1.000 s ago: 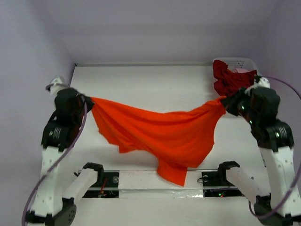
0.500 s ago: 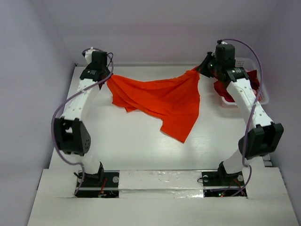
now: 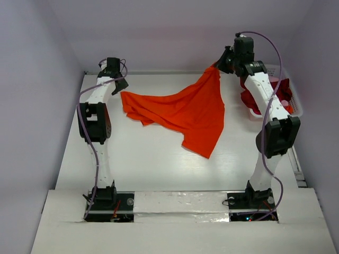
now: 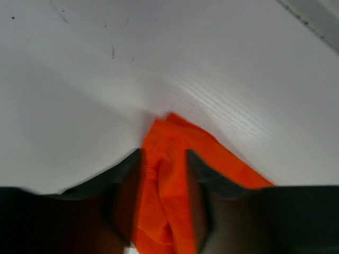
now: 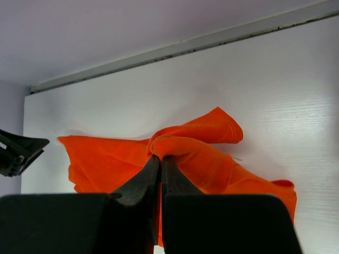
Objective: Fold and stack the t-shirts
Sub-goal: Flatten out the tshirt
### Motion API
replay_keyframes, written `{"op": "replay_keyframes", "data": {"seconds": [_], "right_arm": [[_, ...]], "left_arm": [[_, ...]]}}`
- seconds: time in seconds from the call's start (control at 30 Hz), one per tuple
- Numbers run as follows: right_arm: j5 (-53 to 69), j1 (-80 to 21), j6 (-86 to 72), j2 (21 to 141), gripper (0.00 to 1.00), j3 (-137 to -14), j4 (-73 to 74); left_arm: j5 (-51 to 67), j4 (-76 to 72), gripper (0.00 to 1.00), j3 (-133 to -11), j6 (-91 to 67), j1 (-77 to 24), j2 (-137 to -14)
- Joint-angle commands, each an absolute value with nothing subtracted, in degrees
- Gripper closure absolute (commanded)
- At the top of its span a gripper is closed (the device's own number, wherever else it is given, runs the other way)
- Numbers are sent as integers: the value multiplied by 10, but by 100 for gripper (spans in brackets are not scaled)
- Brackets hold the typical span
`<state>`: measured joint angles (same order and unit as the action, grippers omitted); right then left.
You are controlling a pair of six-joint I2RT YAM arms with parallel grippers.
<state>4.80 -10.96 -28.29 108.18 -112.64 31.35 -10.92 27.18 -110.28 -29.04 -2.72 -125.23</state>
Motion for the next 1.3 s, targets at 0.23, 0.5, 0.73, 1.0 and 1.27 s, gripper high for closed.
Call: {"op": "replay_keyframes", "data": {"seconds": [0.23, 0.5, 0.73, 1.0, 1.27], "right_arm": [[89, -63, -269, 1206, 50, -1265, 364], [-26, -57, -245, 1071, 0, -1225, 386], [77, -90, -243, 947, 30, -1143, 442], [98, -115, -219, 861, 46, -907, 454], [91, -145, -240, 814, 66, -785, 479]], "left_arm": [[-75, 231, 1, -1107, -309, 34, -1223], [-12, 176, 1, -865, -333, 19, -951], [59, 199, 59, -641, -296, 4, -729], [-5, 254, 48, -682, -255, 4, -763], [20, 297, 23, -779, -246, 4, -899]]}}
